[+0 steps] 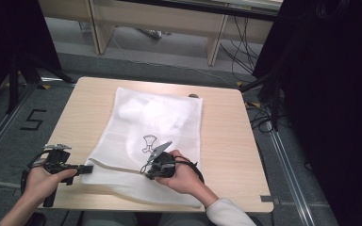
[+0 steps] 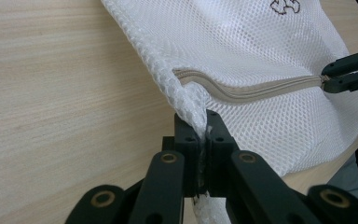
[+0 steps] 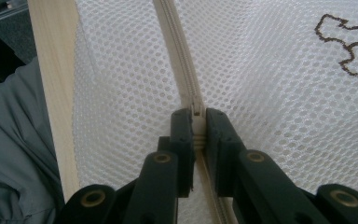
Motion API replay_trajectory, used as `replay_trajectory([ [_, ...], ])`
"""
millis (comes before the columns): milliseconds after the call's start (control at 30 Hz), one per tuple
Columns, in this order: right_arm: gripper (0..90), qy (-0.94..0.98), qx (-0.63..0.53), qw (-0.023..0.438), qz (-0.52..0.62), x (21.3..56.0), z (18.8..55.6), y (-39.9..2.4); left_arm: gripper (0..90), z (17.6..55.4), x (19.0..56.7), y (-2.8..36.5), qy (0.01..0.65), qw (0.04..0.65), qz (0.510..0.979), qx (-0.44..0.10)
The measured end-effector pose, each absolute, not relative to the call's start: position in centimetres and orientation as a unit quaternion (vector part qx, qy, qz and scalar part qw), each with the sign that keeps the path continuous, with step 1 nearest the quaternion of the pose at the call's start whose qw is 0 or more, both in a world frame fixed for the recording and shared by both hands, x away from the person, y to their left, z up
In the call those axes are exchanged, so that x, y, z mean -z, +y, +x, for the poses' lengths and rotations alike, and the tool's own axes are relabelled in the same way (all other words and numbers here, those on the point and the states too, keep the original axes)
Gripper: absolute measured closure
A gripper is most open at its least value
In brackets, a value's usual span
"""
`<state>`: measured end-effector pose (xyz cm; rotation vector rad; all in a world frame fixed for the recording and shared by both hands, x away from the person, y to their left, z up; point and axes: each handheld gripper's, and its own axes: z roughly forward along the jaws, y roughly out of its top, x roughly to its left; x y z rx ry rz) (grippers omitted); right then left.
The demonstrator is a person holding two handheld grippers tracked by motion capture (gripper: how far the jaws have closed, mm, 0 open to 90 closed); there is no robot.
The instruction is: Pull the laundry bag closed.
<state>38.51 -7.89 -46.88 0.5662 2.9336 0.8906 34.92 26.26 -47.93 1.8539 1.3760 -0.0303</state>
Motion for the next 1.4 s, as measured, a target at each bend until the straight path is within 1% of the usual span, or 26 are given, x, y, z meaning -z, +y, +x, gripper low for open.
replay_trajectory([
  [200, 82.7, 0.941, -0.285, 0.011, 0.183, 46.9, 38.5, -8.0, 85.9, 34.9, 48.0, 26.2, 0.548, 0.405, 0.732, 0.006],
  [233, 82.7, 0.941, -0.283, 0.012, 0.182, 46.9, 38.4, -8.0, 85.9, 35.0, 48.0, 26.3, 0.546, 0.404, 0.734, 0.014],
  [1400, 82.7, 0.939, -0.282, 0.015, 0.195, 46.7, 37.9, -10.1, 85.9, 34.9, 48.0, 26.3, 0.547, 0.403, 0.734, 0.013],
])
